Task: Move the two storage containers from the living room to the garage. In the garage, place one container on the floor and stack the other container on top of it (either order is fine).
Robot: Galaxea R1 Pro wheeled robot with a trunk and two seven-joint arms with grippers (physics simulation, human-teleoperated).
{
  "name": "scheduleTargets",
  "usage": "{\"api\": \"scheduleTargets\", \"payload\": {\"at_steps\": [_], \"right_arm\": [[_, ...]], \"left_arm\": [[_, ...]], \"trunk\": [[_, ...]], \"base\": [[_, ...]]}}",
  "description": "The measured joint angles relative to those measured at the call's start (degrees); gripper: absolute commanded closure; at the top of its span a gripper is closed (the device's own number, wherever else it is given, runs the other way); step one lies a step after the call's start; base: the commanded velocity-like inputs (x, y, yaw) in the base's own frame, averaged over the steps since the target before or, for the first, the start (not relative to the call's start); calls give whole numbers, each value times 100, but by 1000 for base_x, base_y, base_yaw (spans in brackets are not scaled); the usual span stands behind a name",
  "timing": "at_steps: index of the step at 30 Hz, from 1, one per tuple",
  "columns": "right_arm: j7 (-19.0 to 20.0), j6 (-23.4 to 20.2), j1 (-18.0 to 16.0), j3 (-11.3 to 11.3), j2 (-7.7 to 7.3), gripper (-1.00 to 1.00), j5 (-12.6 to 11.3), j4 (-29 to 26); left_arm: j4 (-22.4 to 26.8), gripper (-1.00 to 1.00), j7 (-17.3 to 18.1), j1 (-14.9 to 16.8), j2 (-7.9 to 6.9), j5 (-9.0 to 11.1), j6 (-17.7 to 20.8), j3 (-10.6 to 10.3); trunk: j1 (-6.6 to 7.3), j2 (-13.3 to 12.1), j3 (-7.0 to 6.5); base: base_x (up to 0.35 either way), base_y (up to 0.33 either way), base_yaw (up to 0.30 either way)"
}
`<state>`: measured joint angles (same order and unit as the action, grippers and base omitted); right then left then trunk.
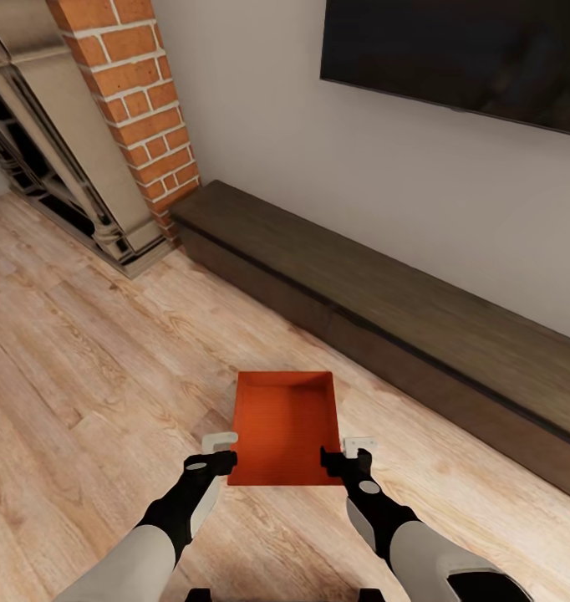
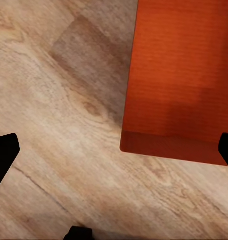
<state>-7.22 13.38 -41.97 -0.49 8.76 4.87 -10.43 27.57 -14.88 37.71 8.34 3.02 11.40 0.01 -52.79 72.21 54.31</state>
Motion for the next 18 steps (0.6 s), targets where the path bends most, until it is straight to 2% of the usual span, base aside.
{"api": "scheduleTargets", "payload": {"at_steps": [18], "right_arm": [[-28,13,0,-15,-16,-100,-33,0]], "left_arm": [[0,-100,4,0,3,0,0,7]], "trunk": [[-395,722,323]], "base": [[0,0,0]]}}
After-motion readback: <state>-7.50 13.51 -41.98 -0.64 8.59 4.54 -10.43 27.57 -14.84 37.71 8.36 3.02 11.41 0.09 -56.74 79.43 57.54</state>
